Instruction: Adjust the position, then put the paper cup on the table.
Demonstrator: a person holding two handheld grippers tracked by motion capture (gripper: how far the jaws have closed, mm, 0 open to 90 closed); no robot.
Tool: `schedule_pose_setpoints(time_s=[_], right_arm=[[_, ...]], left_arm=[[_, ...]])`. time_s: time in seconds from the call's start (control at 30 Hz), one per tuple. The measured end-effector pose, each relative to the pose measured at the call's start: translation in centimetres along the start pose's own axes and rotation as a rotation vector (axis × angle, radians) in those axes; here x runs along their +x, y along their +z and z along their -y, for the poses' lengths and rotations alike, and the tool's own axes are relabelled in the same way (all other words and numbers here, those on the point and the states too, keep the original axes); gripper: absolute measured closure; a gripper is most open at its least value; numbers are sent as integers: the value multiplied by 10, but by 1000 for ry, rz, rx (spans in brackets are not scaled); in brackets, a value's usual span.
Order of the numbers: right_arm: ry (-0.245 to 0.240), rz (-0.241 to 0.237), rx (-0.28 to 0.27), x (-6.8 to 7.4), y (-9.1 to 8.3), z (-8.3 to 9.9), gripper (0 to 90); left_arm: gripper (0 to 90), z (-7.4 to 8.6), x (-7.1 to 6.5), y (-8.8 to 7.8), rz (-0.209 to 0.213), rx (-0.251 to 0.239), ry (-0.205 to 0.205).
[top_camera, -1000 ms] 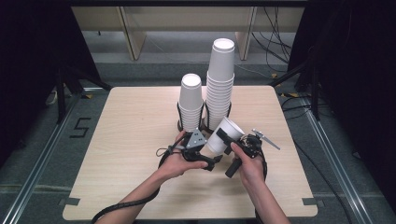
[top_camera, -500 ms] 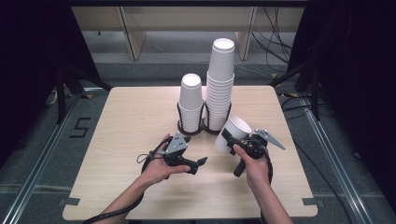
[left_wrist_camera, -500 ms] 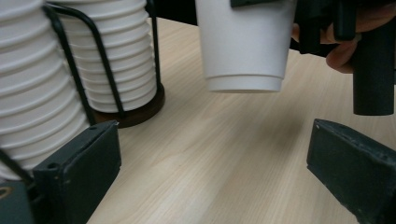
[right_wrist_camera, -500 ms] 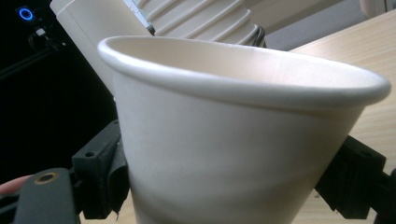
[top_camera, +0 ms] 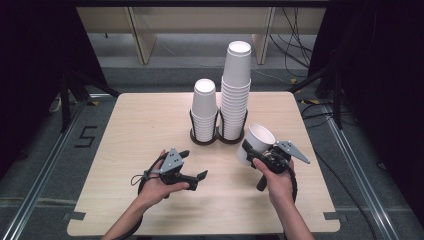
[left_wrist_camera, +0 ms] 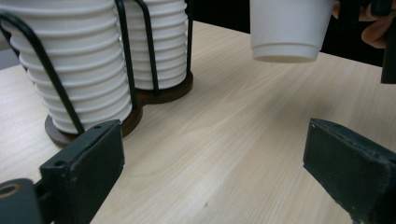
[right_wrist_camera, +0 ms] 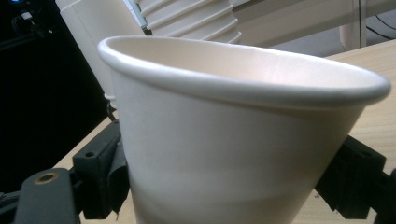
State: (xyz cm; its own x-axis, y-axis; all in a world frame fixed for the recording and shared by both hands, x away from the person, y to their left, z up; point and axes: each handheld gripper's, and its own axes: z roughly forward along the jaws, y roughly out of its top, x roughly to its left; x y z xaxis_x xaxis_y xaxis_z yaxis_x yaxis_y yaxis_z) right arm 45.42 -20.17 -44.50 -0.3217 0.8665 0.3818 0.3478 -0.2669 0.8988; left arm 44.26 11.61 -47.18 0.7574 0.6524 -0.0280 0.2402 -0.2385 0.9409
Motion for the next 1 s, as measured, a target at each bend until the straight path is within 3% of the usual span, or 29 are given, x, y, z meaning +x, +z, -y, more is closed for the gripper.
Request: schedule_pose_setpoints(time_s=[0.07,0.1,0.2,0.33,0.43,0.7,0.8,0.87,1.0], right_arm=[[21,-5,6,3,0,1,169],[-22,-2,-3,1,1,0,169],[-27,-15,3,2,2,0,169],[-99,3,0,1,4,-2,169],[-113,-11,5,2,4,-1,169],[-208,16,-6,3,4,-2,169],[-206,28,-19,7,2,-2,169],[-247,34,-23,6,1,-4,169],[-271,43,-26,8,-1,-5,169]], left_arm=[[51,2,2,-2,-4,0,-10],[51,2,2,-2,-5,-1,-11],[51,3,5,-3,-16,-10,-27],[51,4,7,-3,-25,-22,-31],[51,5,8,-4,-41,-17,-38],[52,5,8,-6,-44,-38,-40],[52,6,10,-7,-49,-29,-41],[52,7,10,-7,-41,-36,-48],[52,7,11,-9,-55,-29,-48]])
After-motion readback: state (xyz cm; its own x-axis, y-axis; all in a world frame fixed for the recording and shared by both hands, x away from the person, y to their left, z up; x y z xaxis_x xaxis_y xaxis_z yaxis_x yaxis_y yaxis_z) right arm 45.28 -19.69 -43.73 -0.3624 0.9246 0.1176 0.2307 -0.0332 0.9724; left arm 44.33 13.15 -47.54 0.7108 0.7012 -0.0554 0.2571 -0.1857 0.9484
